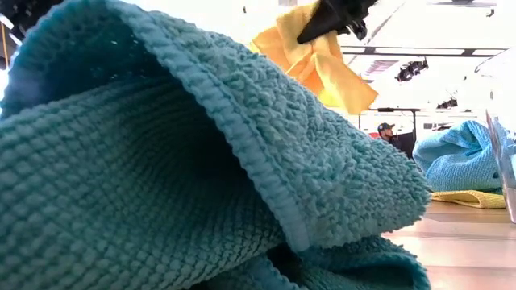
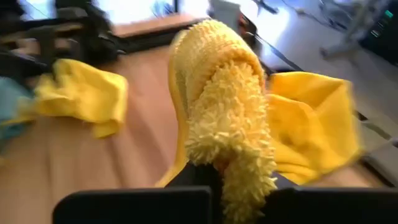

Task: Sort microfiber towel by color & place in baskets
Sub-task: Put the yellow towel into the top transparent bin

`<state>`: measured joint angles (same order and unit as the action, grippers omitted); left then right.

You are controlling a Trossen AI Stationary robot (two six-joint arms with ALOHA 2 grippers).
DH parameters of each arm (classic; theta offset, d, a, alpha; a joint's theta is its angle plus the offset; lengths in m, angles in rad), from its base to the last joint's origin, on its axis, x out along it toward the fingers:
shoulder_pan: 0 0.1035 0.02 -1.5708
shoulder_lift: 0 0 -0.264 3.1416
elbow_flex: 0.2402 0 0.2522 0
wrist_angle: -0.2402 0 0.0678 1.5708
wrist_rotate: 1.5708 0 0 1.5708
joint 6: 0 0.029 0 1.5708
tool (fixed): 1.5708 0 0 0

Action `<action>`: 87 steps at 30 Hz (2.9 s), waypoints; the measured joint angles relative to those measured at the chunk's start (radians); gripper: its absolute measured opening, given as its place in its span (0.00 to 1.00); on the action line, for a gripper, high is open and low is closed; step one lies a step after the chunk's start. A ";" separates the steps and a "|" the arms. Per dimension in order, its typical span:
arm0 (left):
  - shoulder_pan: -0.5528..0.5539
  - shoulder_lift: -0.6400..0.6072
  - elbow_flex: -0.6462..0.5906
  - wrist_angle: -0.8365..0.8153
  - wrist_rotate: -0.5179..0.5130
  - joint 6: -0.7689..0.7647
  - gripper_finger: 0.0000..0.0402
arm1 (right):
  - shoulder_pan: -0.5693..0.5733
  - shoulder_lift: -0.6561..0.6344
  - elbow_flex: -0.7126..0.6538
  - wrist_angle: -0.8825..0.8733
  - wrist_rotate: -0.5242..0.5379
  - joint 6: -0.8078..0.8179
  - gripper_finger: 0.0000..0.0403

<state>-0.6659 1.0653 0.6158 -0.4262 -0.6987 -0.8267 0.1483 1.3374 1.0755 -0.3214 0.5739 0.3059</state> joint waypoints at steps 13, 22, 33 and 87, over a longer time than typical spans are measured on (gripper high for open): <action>-0.018 -0.003 -0.008 0.023 0.013 -0.009 0.29 | -0.407 0.288 0.502 -0.464 -0.368 -0.104 0.00; -0.018 -0.003 -0.008 0.025 0.014 -0.005 0.29 | -0.536 0.665 0.862 -0.672 -0.467 -0.221 0.00; -0.018 -0.003 -0.008 0.022 0.014 0.018 0.29 | -0.576 0.974 1.038 -0.713 -0.519 -0.255 0.00; -0.018 -0.002 -0.009 0.020 0.025 0.007 0.29 | -0.568 0.764 0.677 -0.643 -0.573 -0.347 0.24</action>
<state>-0.6838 1.0630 0.6071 -0.4061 -0.6739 -0.8200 -0.4194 2.1017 1.7530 -0.9640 0.0008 -0.0416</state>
